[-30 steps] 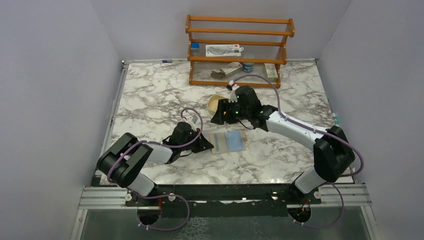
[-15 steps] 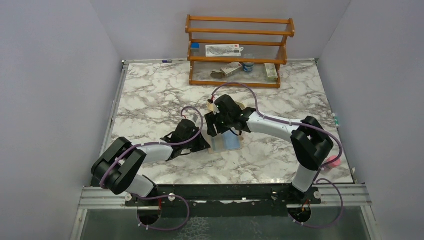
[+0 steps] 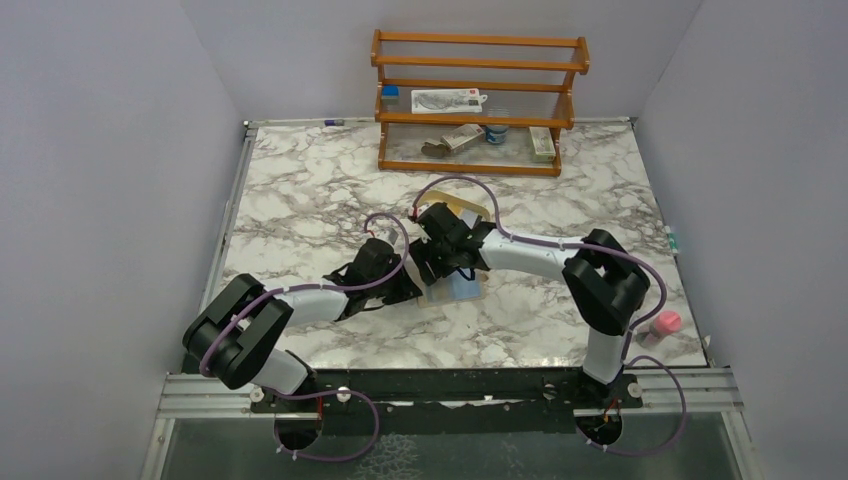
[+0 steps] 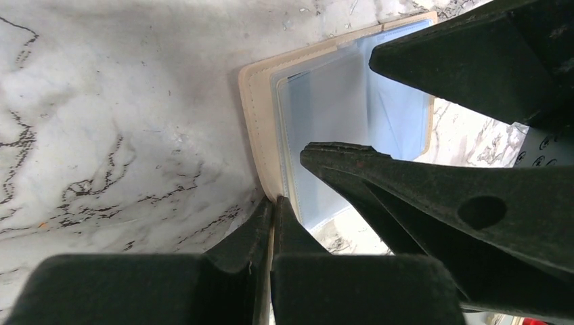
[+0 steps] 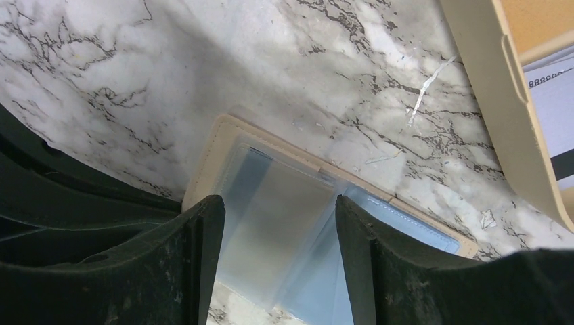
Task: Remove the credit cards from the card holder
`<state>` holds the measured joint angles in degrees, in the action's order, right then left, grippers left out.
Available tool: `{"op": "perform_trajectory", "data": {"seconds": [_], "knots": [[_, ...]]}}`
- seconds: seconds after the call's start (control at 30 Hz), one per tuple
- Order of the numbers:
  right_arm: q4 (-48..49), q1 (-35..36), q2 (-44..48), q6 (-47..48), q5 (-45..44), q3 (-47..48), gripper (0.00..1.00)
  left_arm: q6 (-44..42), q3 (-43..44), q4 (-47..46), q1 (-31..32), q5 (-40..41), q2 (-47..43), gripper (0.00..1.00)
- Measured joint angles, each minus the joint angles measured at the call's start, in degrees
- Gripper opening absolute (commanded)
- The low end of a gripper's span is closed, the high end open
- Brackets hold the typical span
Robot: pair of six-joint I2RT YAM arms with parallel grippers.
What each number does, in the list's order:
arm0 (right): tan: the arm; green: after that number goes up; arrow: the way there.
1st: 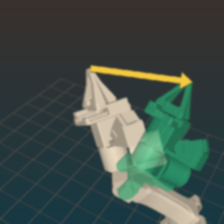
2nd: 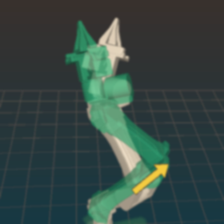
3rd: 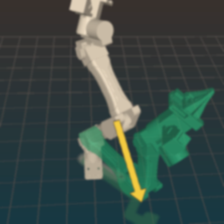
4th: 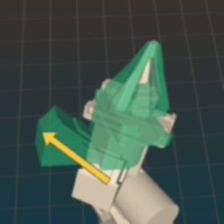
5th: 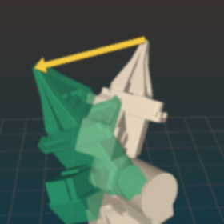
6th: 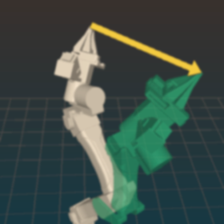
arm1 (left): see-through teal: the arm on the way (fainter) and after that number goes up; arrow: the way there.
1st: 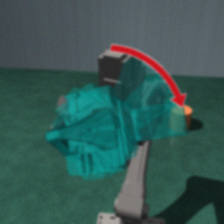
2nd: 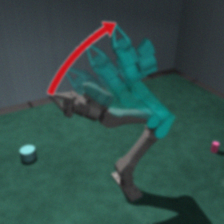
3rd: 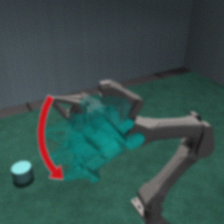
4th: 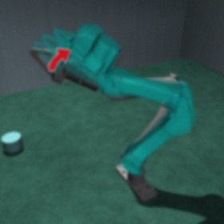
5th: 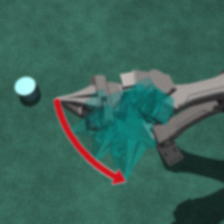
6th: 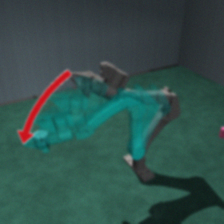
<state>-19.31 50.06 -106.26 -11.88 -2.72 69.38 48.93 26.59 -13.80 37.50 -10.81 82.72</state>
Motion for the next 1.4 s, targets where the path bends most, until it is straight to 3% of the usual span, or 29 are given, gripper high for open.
{"op": "perform_trajectory", "data": {"seconds": [0.53, 0.67, 1.4], "knots": [[-0.1, 2.9, -1.8, -0.1, -5.7, 0.9, 0.67, 0.0, 0.0, 0.1, 0.1, 0.9, -0.2, 0.00], [0.6, 3.1, -1.7, -0.5, -7.4, 0.4, 0.72, 0.0, -0.4, 0.3, 0.1, 1.2, -0.8, 0.00], [11.0, -0.2, 6.6, -3.5, -3.0, -13.4, 0.73, 0.0, -1.6, 1.4, 0.3, 1.5, -2.9, 0.00]]}}
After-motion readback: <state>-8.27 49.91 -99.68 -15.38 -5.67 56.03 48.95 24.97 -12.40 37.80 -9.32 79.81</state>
